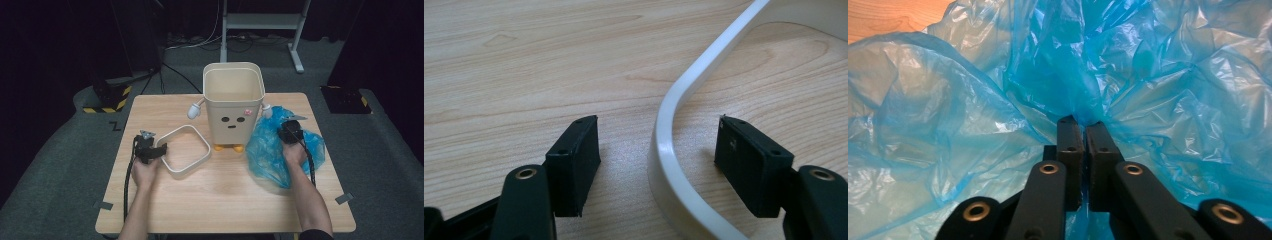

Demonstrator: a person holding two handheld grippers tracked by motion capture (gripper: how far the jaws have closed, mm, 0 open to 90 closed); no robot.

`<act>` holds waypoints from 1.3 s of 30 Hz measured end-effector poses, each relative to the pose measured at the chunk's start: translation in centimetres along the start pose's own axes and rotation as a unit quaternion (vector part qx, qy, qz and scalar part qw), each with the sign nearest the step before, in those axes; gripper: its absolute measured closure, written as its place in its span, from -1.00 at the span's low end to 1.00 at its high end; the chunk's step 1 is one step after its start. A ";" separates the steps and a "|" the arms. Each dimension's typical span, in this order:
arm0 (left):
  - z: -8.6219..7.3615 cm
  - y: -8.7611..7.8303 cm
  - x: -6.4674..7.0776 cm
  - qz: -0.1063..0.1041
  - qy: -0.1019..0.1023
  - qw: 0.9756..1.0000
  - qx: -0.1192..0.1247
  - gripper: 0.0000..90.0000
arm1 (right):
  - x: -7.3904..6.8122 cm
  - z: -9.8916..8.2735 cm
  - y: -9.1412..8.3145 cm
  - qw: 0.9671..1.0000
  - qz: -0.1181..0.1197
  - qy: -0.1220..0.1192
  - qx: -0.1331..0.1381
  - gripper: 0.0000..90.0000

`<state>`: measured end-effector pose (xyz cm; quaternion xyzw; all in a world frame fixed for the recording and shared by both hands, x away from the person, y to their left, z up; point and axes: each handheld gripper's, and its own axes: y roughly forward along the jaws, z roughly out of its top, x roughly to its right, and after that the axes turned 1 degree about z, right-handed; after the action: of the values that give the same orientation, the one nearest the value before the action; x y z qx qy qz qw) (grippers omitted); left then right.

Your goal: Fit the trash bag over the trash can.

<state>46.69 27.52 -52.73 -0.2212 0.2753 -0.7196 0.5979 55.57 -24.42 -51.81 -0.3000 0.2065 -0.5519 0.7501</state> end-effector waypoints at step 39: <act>0.0 0.0 0.0 0.000 0.000 1.000 0.000 -0.23 | 2.0 2.0 -11.0 0.995 0.067 -0.014 0.079 0.99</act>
<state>46.70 27.53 -52.73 -0.2210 0.2753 -0.7197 0.5979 49.73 -28.24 -42.79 -0.2328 0.1713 -0.5109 0.8096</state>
